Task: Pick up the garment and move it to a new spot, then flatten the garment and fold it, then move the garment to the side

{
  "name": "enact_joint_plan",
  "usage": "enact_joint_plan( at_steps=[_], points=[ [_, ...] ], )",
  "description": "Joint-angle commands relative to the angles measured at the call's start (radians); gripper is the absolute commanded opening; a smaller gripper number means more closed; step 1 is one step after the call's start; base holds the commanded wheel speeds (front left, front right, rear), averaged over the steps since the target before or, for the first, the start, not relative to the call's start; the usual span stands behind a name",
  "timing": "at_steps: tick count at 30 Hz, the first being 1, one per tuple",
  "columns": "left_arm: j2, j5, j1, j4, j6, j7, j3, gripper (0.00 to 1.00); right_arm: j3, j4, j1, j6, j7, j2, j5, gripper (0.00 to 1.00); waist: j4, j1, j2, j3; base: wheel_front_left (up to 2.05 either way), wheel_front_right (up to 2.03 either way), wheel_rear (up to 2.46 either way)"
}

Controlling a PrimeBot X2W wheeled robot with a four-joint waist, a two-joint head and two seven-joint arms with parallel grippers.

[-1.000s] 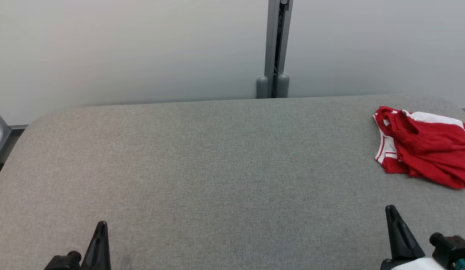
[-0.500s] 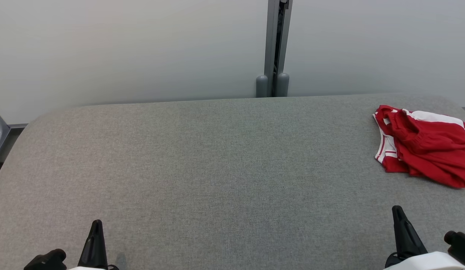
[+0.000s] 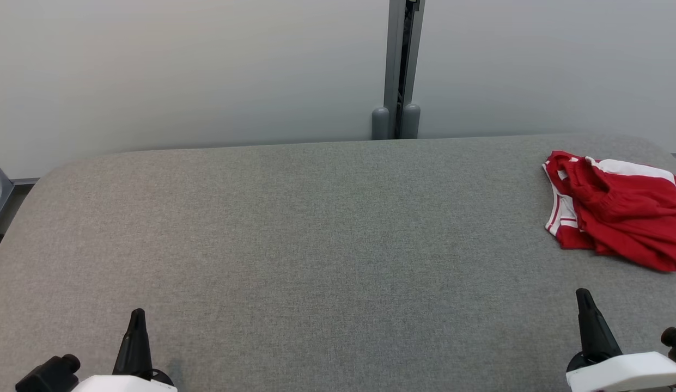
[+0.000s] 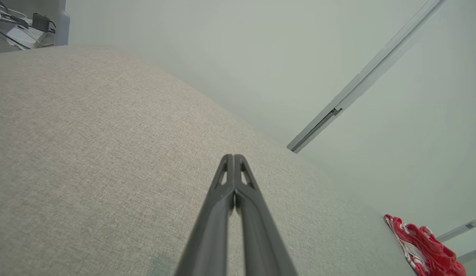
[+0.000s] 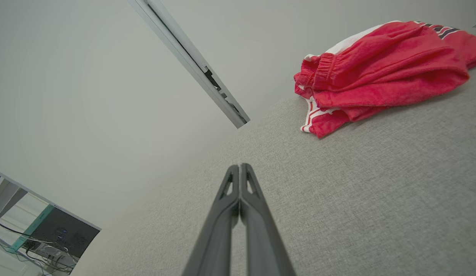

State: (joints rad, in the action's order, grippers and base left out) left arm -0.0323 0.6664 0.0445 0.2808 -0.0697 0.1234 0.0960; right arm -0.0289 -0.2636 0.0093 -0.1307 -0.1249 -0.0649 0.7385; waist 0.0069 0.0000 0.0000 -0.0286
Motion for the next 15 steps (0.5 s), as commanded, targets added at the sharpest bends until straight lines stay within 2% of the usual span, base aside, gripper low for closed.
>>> enact_joint_plan(
  at_steps=[1, 15],
  points=[
    [-0.012, 0.028, -0.036, -0.017, -0.007, -0.006, 0.005, 0.0, -0.008, 0.018, -0.024, 0.0, 0.005, -0.004, 0.028, 0.0, 0.0, 0.0, 0.0, 0.0, 0.0, 0.0, 0.0],
    [-0.013, 0.22, -0.062, -0.022, -0.019, -0.054, 0.008, 0.0, -0.024, 0.019, -0.046, 0.0, 0.056, -0.001, 0.204, 0.0, -0.001, 0.0, 0.0, 0.005, 0.0, 0.0, 0.0]
  ],
)
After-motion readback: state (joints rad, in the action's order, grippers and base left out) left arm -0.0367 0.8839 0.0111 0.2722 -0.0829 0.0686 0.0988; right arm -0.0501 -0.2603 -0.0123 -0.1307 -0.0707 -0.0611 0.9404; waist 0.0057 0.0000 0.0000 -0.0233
